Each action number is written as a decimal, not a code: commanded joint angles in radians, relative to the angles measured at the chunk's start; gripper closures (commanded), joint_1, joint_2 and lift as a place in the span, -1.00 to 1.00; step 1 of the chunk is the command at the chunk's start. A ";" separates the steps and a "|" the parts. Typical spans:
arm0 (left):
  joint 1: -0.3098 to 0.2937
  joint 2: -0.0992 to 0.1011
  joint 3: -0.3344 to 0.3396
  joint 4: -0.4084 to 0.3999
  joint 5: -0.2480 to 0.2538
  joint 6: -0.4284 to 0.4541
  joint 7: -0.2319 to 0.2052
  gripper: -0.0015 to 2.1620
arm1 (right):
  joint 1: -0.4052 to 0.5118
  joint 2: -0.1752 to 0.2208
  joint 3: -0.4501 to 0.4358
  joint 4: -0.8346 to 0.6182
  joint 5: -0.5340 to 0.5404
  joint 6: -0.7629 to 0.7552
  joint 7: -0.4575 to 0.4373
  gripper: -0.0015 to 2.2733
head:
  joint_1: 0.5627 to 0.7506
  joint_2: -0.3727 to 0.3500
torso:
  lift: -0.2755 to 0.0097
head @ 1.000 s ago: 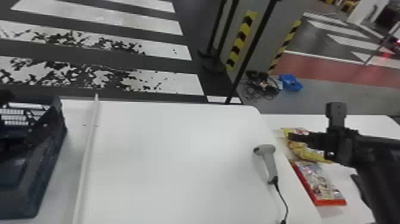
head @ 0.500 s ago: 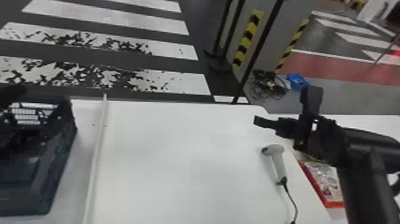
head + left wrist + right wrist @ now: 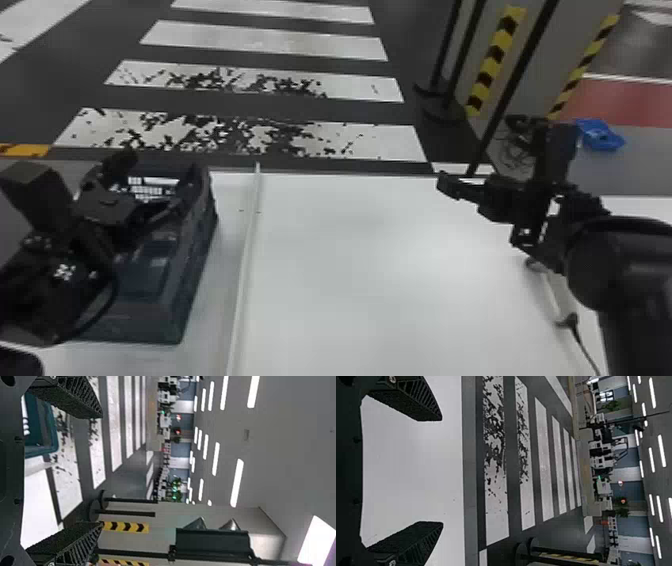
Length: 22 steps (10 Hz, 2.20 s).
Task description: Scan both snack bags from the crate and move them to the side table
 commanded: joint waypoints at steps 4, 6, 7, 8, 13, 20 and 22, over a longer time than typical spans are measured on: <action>0.021 -0.022 0.020 -0.089 -0.022 0.144 0.105 -0.98 | 0.281 0.063 0.062 -0.046 0.041 -0.605 0.019 -0.97 | 0.11 -0.05 | 0.26; 0.105 -0.007 0.018 -0.181 -0.086 0.123 0.185 -0.98 | 0.380 0.061 0.059 -0.112 0.064 -0.630 0.002 -0.96 | 0.22 -0.03 | 0.26; 0.159 -0.008 0.032 -0.208 -0.098 0.105 0.179 -0.98 | 0.423 0.057 0.064 -0.128 0.076 -0.630 -0.002 -0.94 | 0.35 -0.04 | 0.26; 0.212 -0.008 0.046 -0.230 -0.098 0.059 0.165 -0.98 | 0.481 0.052 0.084 -0.167 0.102 -0.651 -0.024 -0.93 | 0.41 -0.06 | 0.26; 0.430 -0.033 0.120 -0.337 -0.109 0.009 0.202 -0.98 | 0.721 0.026 0.139 -0.279 0.148 -0.854 -0.156 -0.93 | 0.41 0.03 | 0.26; 0.552 -0.025 0.081 -0.306 -0.069 -0.144 0.266 -0.98 | 0.824 -0.015 0.248 -0.233 0.196 -1.038 -0.289 -0.93 | 0.41 0.17 | 0.26; 0.571 -0.022 0.083 -0.310 -0.066 -0.150 0.265 -0.98 | 0.851 -0.020 0.243 -0.234 0.194 -1.038 -0.294 -0.93 | 0.41 0.19 | 0.26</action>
